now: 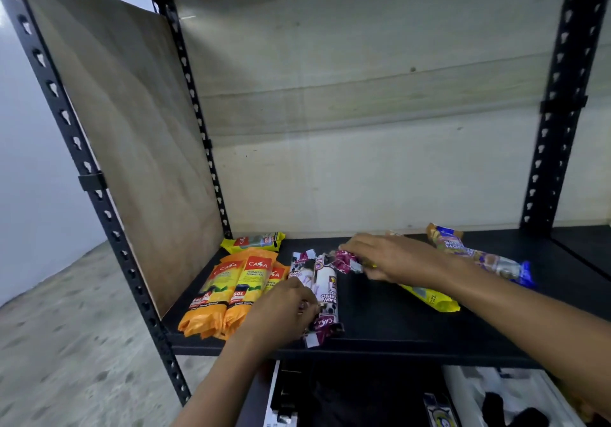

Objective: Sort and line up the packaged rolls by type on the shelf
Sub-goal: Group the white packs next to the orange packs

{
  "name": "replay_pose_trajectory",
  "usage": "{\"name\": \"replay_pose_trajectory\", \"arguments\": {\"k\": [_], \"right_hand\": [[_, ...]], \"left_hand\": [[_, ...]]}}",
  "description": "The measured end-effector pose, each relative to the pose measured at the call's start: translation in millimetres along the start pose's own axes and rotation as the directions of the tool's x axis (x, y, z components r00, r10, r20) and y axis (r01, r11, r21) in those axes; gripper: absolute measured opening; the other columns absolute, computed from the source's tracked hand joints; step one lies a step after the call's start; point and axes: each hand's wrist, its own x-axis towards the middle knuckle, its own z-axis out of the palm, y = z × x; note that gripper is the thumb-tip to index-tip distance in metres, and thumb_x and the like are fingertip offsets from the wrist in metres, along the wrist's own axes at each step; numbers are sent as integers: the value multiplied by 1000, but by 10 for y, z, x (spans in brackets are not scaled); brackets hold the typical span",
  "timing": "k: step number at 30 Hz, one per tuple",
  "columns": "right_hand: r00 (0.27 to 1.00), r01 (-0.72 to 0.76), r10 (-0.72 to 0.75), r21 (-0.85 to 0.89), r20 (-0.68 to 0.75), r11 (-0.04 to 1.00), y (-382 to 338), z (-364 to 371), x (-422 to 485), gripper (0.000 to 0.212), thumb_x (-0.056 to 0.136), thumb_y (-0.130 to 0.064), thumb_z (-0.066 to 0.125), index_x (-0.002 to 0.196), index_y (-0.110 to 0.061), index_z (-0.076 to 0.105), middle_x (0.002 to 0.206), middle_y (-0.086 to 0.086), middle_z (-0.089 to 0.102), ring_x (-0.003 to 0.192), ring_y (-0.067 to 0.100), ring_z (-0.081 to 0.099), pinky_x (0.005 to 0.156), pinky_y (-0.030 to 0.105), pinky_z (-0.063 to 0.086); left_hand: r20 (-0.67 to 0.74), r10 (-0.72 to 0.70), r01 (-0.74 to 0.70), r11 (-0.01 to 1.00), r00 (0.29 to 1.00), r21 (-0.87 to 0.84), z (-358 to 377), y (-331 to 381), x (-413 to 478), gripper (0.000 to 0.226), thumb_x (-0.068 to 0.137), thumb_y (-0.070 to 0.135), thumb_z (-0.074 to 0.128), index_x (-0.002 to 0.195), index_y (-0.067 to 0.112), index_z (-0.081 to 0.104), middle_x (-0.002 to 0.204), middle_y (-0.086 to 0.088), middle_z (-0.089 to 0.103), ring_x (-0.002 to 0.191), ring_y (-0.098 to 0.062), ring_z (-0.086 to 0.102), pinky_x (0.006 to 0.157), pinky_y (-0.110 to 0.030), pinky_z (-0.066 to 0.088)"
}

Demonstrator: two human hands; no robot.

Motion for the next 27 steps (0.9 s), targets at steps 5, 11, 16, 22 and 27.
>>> {"name": "replay_pose_trajectory", "arguments": {"k": [5, 11, 16, 22, 27], "right_hand": [[996, 53, -47, -78, 72, 996, -232, 141, -172, 53, 96, -18, 56, 144, -31, 38, 142, -6, 45, 110, 19, 60, 70, 43, 56], [994, 55, -51, -34, 97, 998, -396, 383, -343, 57, 97, -9, 49, 148, -30, 34, 149, -5, 37, 110, 24, 61, 69, 42, 56], [998, -66, 64, 50, 24, 997, -448, 570, -417, 74, 90, 0, 59, 147, -38, 30, 154, -11, 27, 124, 19, 53, 72, 39, 57], [989, -150, 149, 164, 20, 975, -477, 738, -467, 75, 89, 5, 57, 144, -42, 35, 156, -13, 24, 130, 15, 47, 88, 31, 53], [946, -280, 324, 479, -10, 832, -563, 698, -392, 42, 102, -16, 48, 132, -44, 55, 133, -28, 43, 121, -5, 45, 95, 19, 44]], "left_hand": [[35, -35, 36, 999, 999, -34, 67, -9, -29, 24, 94, 48, 55, 113, 34, 61, 115, 8, 55, 101, -12, 55, 83, -35, 53], [13, -37, 37, 999, 999, -20, 130, -38, -20, 23, 93, 50, 57, 111, 36, 58, 115, 9, 54, 100, -10, 53, 82, -33, 53], [-8, -33, 33, 999, 999, -15, 170, -61, -30, 22, 92, 51, 56, 109, 37, 56, 113, 9, 53, 102, -11, 53, 81, -34, 53], [9, -41, 42, 998, 999, -43, 153, -85, -4, 21, 93, 51, 55, 108, 37, 58, 112, 9, 54, 100, -10, 53, 82, -35, 53], [35, -16, 18, 999, 999, -39, 2, -124, 134, 25, 96, 51, 50, 103, 32, 66, 107, 9, 59, 95, -8, 55, 83, -35, 53]]}}
